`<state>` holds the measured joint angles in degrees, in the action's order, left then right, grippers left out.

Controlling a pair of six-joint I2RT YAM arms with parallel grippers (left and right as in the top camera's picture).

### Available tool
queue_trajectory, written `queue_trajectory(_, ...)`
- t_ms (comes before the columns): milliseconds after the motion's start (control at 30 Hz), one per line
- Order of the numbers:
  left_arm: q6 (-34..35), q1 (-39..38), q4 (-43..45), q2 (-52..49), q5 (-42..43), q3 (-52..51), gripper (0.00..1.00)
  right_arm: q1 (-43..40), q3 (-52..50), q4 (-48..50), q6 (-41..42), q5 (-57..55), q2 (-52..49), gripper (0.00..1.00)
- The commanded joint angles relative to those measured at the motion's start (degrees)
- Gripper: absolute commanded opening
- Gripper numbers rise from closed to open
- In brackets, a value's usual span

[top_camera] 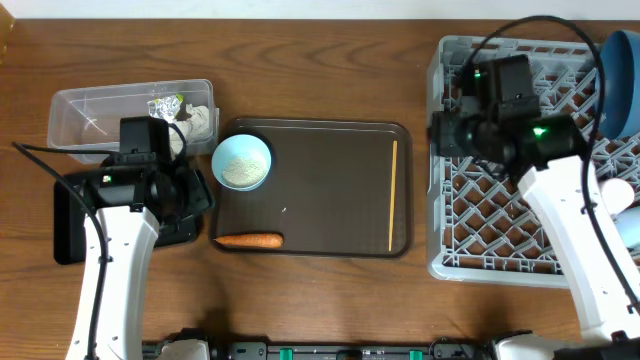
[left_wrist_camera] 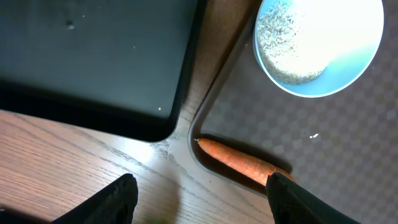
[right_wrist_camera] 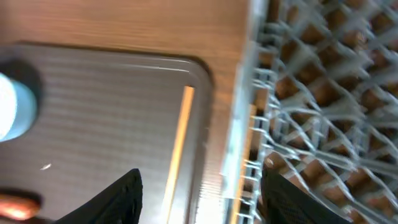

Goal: Sort waste into correct bins and load items into the dishwasher rack
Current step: 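Return the right gripper to the tray and grasp the second chopstick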

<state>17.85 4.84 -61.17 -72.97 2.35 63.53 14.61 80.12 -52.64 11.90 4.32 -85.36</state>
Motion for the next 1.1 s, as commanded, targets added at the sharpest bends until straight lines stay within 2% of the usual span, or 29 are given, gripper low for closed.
queue_trajectory(0,0.3,0.3,-0.2,0.5,-0.9,0.1,0.69,3.9,-0.5,-0.5,1.5,0.3,-3.8,0.57)
queue_trajectory(100,0.3,0.3,-0.2,0.5,-0.9,0.1,0.69,7.4,-0.6,-0.4,3.2,-0.1,-8.6,0.53)
queue_trajectory(300,0.3,0.3,-0.2,0.5,-0.9,0.1,0.69,11.6,-0.6,-0.4,8.0,-2.8,-19.3,0.53)
queue_trajectory(700,0.3,0.3,-0.2,0.5,-0.9,0.1,0.69,12.9,-0.6,0.0,11.3,-2.8,-32.8,0.52)
queue_trajectory(800,0.3,0.3,-0.2,0.5,-0.9,0.1,0.69,12.9,-0.6,0.0,11.4,-2.8,-34.0,0.46)
queue_trajectory(967,0.3,0.3,-0.2,0.5,-0.9,0.1,0.69,12.8,-0.6,0.2,12.0,-2.8,-34.4,0.16)
queue_trajectory(1067,0.2,0.3,-0.2,0.5,-0.9,0.1,0.69,12.8,-0.6,0.1,13.0,-2.8,-34.4,0.06)
